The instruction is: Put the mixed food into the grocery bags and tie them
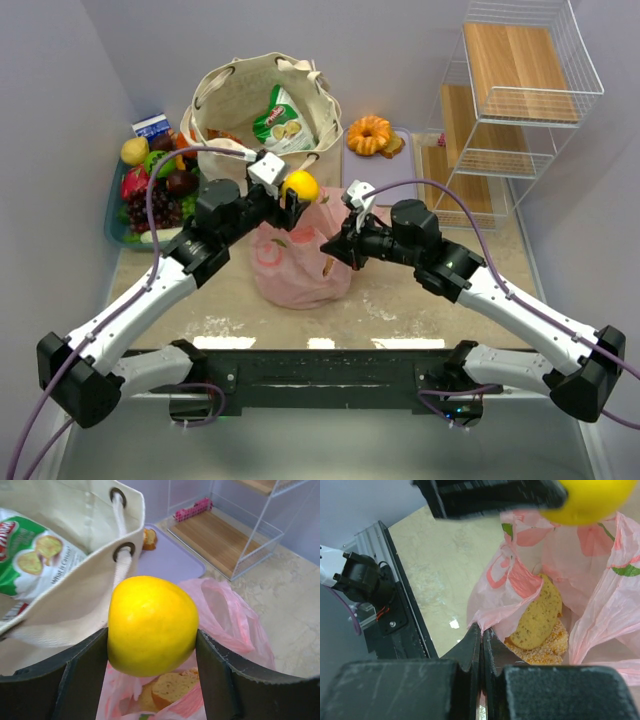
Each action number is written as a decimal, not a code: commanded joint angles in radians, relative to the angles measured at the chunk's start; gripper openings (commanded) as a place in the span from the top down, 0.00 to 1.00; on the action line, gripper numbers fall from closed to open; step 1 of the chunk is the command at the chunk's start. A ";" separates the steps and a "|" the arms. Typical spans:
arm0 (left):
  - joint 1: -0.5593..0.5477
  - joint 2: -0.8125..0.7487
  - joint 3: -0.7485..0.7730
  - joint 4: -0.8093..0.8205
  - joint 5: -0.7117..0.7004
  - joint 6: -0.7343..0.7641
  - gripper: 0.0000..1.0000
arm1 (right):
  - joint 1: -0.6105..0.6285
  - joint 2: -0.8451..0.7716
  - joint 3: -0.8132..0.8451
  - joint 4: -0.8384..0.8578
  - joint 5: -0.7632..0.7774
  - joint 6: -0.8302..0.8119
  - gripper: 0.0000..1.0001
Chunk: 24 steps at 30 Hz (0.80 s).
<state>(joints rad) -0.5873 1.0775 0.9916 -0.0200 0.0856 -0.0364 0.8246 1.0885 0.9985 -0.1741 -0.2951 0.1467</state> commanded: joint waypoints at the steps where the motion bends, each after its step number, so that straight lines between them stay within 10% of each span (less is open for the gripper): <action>1: -0.019 0.056 0.045 0.063 0.032 0.000 0.62 | 0.004 -0.016 0.051 -0.014 0.030 0.013 1.00; 6: -0.020 0.110 0.048 0.029 0.011 -0.005 0.55 | 0.004 -0.021 0.055 -0.019 0.030 0.011 1.00; 13: -0.019 0.118 0.062 -0.014 -0.038 0.000 0.08 | 0.002 -0.016 0.054 -0.018 0.030 0.011 1.00; 24: 0.033 0.021 0.059 -0.043 -0.020 0.110 0.00 | 0.004 -0.026 0.046 -0.018 0.053 -0.002 1.00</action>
<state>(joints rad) -0.5983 1.1851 1.0100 -0.0845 0.0505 0.0044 0.8246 1.0855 1.0096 -0.2062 -0.2741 0.1497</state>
